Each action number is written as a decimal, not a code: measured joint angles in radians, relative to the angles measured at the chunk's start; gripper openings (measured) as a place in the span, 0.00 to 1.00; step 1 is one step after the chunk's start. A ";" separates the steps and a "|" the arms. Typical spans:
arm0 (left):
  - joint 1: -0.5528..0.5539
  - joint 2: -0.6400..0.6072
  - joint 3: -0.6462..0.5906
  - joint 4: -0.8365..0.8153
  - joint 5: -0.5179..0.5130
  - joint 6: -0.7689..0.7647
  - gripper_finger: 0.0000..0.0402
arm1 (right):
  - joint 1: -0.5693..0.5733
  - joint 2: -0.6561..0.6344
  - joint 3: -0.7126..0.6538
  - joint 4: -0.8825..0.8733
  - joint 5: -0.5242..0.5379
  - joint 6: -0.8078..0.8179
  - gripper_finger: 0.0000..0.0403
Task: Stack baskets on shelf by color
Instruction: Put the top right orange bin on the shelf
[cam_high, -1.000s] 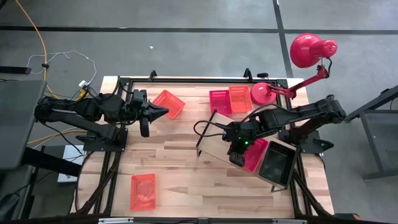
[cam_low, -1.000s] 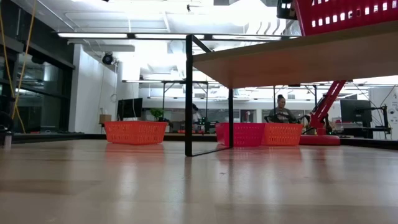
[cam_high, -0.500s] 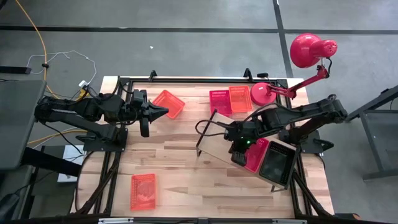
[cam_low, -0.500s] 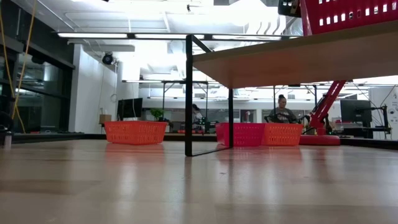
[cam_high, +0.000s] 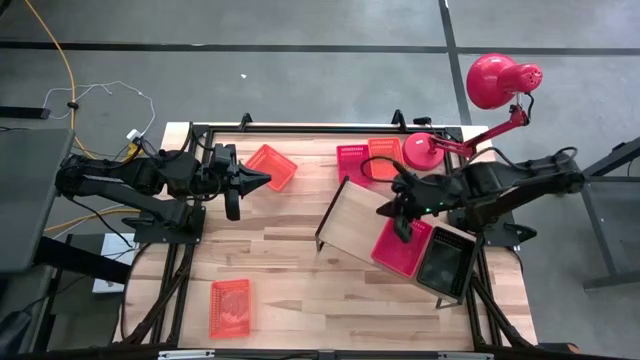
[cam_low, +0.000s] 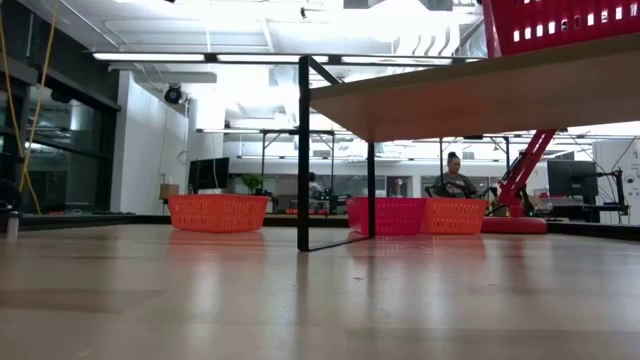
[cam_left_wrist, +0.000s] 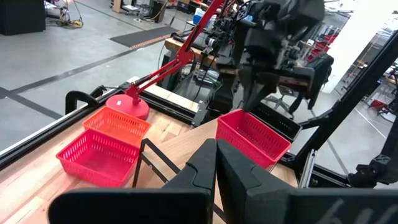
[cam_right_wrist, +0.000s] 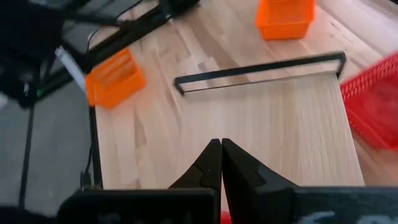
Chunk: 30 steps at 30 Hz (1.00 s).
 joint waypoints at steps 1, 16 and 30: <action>0.000 0.000 0.000 0.000 0.000 0.000 0.00 | 0.000 -0.020 -0.038 0.032 0.011 0.023 0.00; 0.000 0.000 0.000 0.001 0.000 -0.002 0.00 | -0.256 -0.091 -0.243 0.067 0.287 0.537 0.00; 0.000 -0.005 0.000 0.002 -0.023 0.042 0.00 | -0.468 -0.089 -0.367 -0.044 0.210 0.710 0.14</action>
